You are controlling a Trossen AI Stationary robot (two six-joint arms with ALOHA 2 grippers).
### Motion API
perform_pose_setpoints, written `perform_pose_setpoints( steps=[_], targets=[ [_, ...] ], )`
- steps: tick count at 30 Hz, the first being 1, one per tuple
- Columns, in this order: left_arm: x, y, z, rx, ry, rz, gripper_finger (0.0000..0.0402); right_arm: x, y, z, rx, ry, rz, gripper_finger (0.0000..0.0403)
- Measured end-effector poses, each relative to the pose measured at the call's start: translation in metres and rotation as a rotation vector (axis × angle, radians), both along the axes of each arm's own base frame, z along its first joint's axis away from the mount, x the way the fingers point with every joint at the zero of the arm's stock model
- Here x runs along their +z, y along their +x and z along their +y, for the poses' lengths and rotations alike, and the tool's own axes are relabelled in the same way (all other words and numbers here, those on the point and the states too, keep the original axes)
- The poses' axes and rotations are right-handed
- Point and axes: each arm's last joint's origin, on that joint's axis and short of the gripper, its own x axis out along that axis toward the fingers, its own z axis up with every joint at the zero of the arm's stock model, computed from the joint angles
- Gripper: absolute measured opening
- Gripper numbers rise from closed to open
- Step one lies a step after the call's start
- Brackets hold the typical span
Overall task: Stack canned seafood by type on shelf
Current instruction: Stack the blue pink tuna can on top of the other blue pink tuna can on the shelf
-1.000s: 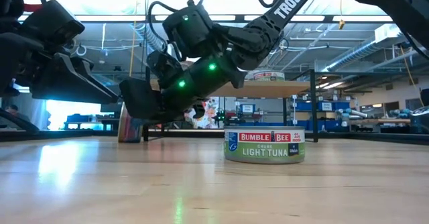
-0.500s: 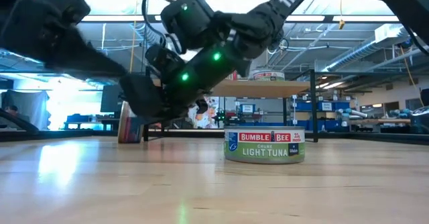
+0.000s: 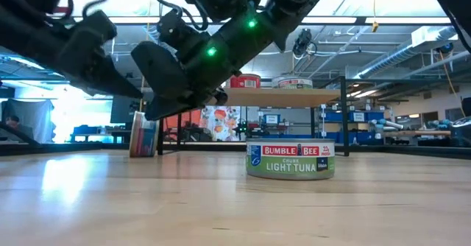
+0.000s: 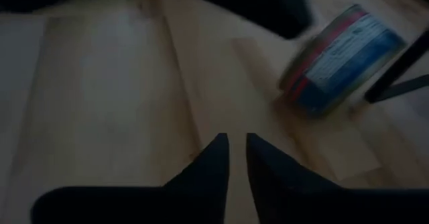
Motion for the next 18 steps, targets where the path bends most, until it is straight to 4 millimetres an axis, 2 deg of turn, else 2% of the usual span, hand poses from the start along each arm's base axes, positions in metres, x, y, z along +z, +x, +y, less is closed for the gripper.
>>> perform_pose_setpoints(
  steps=[6,11,14,18],
  targets=[
    [-0.003,-0.002,0.016,0.053,0.015,0.067,0.0007,0.001,0.001,0.0,0.002,0.009,-0.011,0.0008],
    [0.007,-0.003,0.033,0.164,0.041,0.038,0.0007,0.001,0.001,0.0,-0.012,0.015,-0.02,0.0026],
    [0.011,-0.005,0.047,0.242,0.056,0.095,0.0005,0.001,0.001,0.0,-0.013,0.017,-0.021,0.0034],
    [0.012,-0.006,0.063,0.242,0.048,0.197,0.0004,0.001,0.001,0.0,-0.013,0.015,-0.019,0.0028]
  ],
)
